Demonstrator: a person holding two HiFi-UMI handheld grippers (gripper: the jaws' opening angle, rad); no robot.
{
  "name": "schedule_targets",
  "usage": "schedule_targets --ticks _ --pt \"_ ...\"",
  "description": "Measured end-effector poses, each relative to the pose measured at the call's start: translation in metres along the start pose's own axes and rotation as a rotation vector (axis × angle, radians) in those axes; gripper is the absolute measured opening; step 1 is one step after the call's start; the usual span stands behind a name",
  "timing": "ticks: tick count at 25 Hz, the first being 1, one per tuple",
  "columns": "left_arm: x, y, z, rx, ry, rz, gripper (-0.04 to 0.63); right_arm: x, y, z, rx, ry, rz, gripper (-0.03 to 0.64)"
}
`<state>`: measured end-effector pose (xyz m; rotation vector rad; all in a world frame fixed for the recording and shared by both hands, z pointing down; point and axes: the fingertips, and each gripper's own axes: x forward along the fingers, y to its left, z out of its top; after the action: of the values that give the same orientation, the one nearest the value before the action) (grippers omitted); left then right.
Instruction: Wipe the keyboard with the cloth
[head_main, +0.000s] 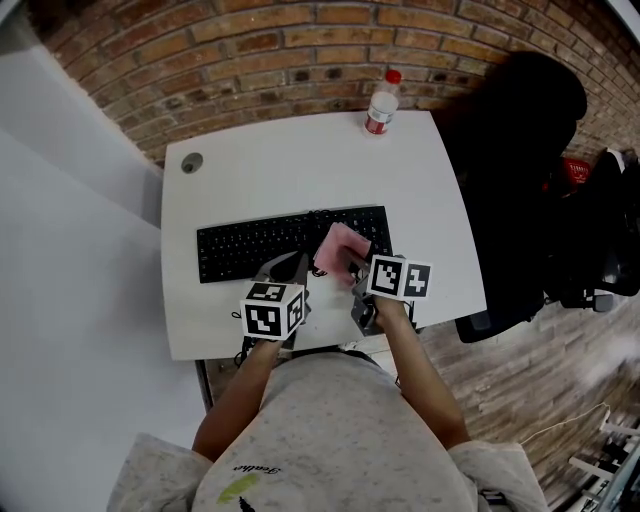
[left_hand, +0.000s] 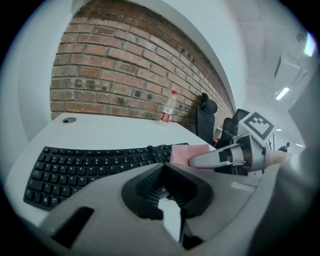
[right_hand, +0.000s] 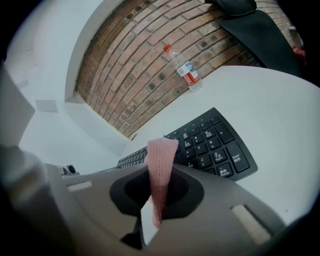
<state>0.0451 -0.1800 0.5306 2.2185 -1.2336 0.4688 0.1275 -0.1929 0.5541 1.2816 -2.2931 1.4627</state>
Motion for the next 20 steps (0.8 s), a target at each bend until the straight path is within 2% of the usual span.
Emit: schedule_targets --ticks 11,20 --pt "0.014 -0.016 0.004 -0.003 -0.004 -0.016 -0.005 -0.018 -0.032 0.007 -0.003 -0.004 -0.057 0.026" --pt "0.022 -0.027 0.007 0.014 0.000 -0.041 -0.005 -0.039 -0.060 0.019 0.030 -0.055 -0.111 0.026"
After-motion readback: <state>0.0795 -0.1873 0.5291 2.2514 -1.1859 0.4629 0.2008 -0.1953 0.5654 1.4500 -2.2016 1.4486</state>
